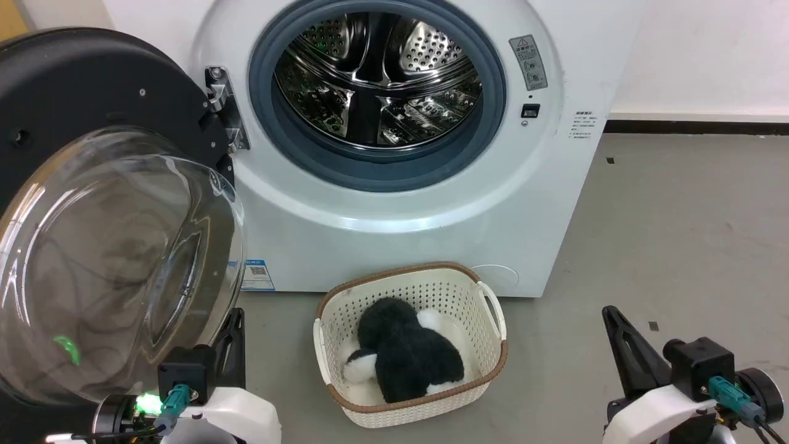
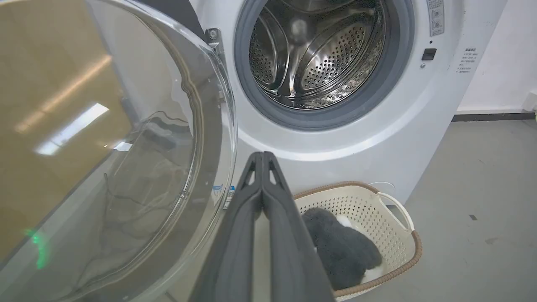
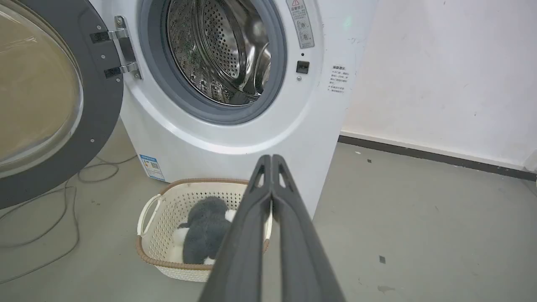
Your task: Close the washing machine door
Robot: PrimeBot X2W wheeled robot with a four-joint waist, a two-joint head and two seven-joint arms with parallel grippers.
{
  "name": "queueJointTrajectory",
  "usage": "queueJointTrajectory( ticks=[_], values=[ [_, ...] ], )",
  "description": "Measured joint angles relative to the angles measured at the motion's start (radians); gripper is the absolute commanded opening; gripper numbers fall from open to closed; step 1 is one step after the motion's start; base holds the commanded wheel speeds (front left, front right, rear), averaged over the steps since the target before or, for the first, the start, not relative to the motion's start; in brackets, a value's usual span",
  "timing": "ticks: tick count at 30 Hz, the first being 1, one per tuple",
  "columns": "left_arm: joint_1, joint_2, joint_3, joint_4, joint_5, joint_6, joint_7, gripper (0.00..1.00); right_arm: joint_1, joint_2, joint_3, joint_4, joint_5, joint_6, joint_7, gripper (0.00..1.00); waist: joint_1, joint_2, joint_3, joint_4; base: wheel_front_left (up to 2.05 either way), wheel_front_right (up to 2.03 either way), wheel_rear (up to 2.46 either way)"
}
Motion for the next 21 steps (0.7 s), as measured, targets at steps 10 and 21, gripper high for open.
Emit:
queueJointTrajectory(
  ticks=[10,21],
  values=[
    [0.0,0.0,0.0,0.0,0.0,0.0,0.0,0.0,0.0,0.0,0.0,0.0,0.0,0.0,0.0,0.0,0.0,0.0001,0.0,0.0,0.0,0.0,0.0],
    [0.0,0.0,0.0,0.0,0.0,0.0,0.0,0.0,0.0,0.0,0.0,0.0,0.0,0.0,0.0,0.0,0.0,0.0,0.0,0.0,0.0,0.0,0.0]
  ],
)
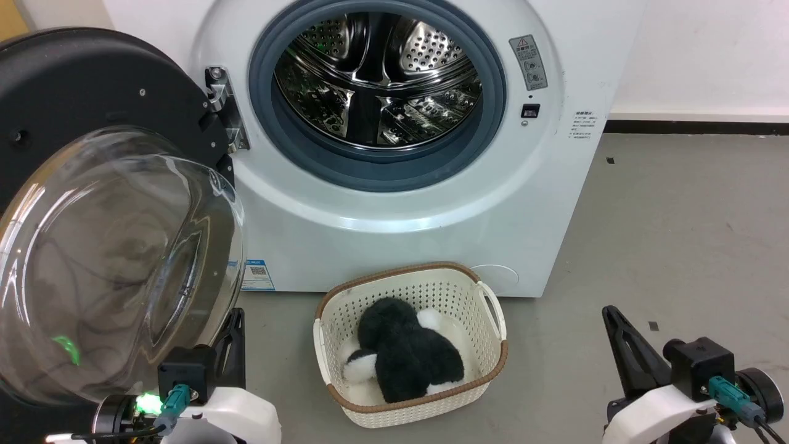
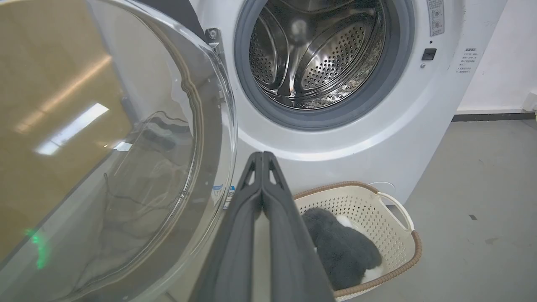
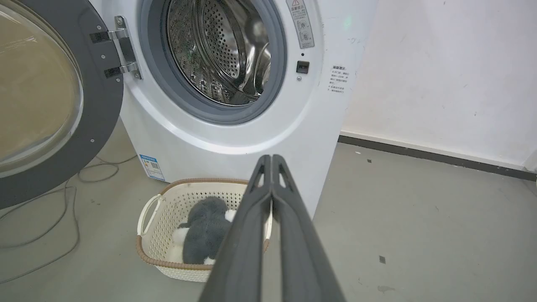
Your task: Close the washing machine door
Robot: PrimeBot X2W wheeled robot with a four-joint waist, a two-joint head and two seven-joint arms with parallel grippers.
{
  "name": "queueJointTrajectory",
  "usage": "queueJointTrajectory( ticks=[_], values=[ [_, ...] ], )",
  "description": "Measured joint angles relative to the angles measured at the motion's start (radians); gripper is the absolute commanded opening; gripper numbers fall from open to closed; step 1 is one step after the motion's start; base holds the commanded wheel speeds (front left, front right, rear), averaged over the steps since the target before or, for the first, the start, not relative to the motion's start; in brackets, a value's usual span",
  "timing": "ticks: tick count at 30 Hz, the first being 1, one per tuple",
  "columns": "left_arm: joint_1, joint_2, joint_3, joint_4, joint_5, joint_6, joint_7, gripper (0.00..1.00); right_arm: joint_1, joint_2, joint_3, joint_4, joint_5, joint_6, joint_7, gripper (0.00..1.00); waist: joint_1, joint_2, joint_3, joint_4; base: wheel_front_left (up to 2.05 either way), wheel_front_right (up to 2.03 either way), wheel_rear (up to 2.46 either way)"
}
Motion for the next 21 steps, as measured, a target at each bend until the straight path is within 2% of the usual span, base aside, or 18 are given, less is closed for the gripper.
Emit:
queueJointTrajectory(
  ticks=[21],
  values=[
    [0.0,0.0,0.0,0.0,0.0,0.0,0.0,0.0,0.0,0.0,0.0,0.0,0.0,0.0,0.0,0.0,0.0,0.0,0.0,0.0,0.0,0.0,0.0]
  ],
)
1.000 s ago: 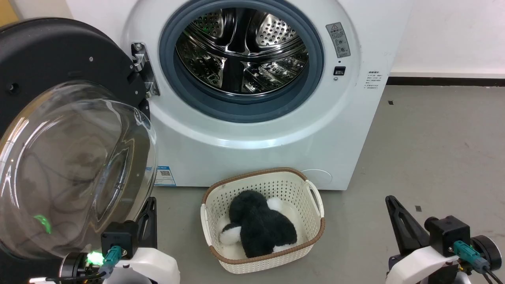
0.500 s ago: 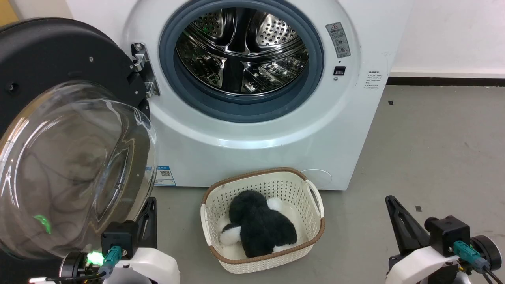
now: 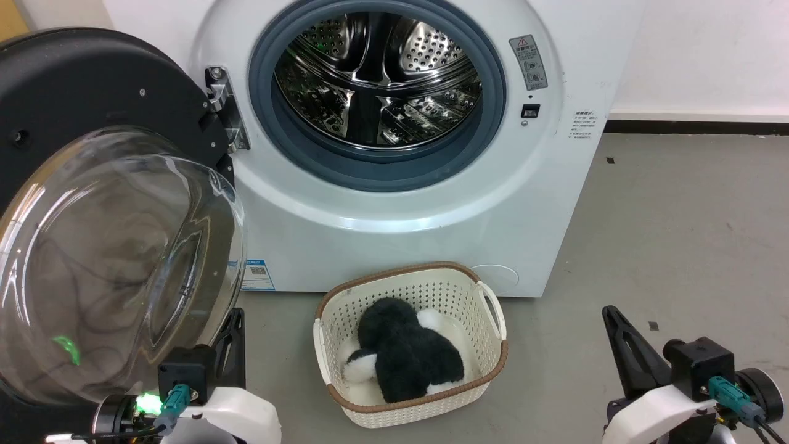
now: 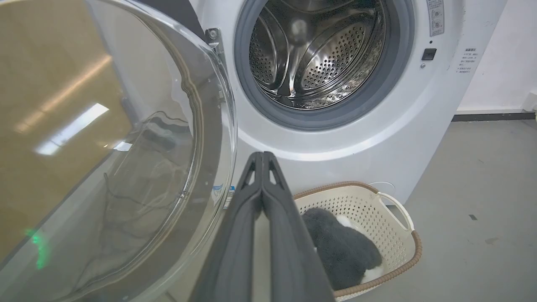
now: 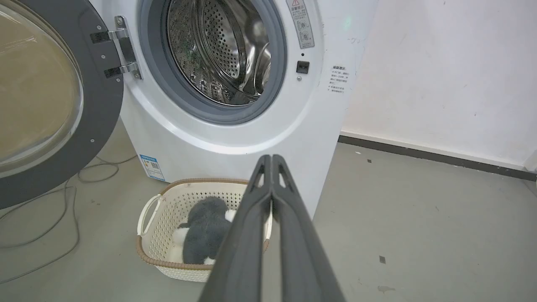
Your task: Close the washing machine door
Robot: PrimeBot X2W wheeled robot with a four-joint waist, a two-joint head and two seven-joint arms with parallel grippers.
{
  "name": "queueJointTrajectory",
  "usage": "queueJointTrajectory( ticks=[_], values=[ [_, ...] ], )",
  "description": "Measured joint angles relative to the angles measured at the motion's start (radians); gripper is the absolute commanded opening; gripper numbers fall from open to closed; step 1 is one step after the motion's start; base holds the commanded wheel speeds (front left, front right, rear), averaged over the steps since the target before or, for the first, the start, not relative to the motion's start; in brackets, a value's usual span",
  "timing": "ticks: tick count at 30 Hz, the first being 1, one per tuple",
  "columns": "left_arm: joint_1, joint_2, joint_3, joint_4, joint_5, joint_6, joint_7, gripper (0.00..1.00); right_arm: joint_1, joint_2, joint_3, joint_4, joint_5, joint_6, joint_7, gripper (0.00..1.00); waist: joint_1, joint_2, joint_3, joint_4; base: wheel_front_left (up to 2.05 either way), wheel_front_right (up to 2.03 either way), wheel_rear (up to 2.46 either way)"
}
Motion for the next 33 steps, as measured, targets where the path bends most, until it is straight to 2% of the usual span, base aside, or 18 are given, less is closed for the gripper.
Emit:
queueJointTrajectory(
  ticks=[2,3,20,33],
  values=[
    [0.0,0.0,0.0,0.0,0.0,0.0,0.0,0.0,0.0,0.0,0.0,0.0,0.0,0.0,0.0,0.0,0.0,0.0,0.0,0.0,0.0,0.0,0.0],
    [0.0,0.0,0.0,0.0,0.0,0.0,0.0,1.0,0.0,0.0,0.0,0.0,0.0,0.0,0.0,1.0,-0.0001,0.0,0.0,0.0,0.0,0.0,0.0],
    [0.001,0.0,-0.011,0.007,-0.001,0.005,-0.019,1.0,0.002,0.0,-0.007,0.001,0.002,0.0,-0.02,1.0,0.0,0.0,-0.003,0.006,0.0,0.0,0.0],
    [0.005,0.0,-0.018,0.011,-0.008,0.015,-0.046,1.0,0.005,0.0,-0.005,-0.003,0.003,0.0,-0.046,1.0,0.0,0.0,-0.012,0.043,0.0,0.0,0.0]
  ],
)
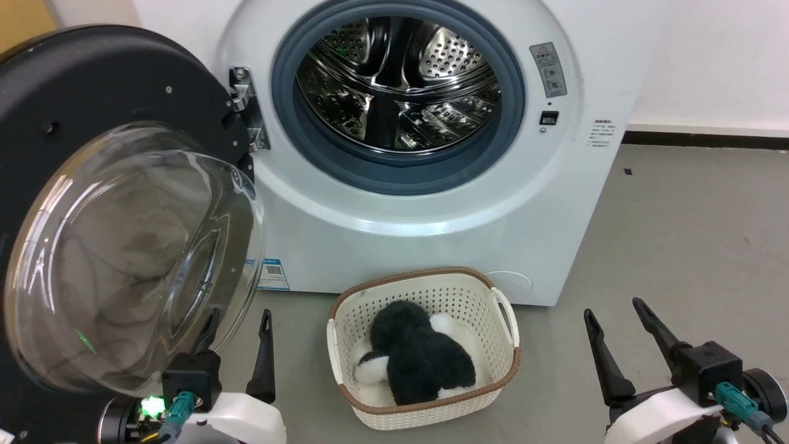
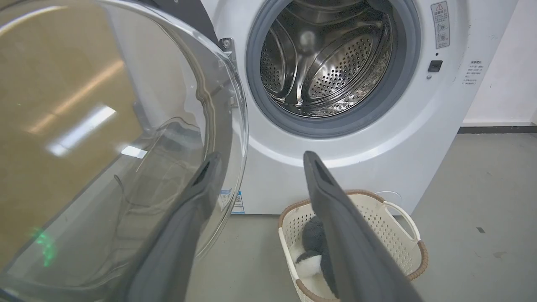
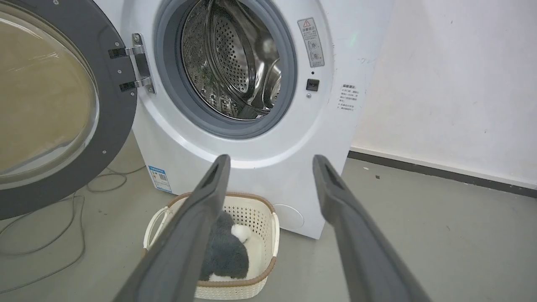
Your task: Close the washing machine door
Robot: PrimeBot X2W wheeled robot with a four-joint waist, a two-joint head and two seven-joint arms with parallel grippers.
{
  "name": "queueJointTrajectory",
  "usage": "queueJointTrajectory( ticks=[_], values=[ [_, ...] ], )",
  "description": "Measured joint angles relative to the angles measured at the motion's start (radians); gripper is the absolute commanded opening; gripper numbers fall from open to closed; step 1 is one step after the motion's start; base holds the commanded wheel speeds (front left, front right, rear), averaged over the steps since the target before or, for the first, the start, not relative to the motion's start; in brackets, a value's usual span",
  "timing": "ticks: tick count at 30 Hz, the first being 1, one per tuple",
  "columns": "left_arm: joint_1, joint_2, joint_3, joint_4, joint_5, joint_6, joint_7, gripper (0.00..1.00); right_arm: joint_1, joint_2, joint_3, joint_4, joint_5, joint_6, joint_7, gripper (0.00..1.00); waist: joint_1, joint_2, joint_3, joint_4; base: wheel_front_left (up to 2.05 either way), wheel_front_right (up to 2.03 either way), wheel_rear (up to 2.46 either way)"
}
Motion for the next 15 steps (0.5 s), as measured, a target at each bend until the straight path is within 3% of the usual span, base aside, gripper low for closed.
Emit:
queueJointTrajectory(
  ticks=[15],
  values=[
    [0.011,0.004,-0.009,0.002,-0.001,0.013,-0.028,1.0,0.011,0.0,0.006,-0.003,0.019,0.0,-0.027,1.0,0.0,0.0,-0.008,0.07,0.0,0.0,0.0]
  ],
)
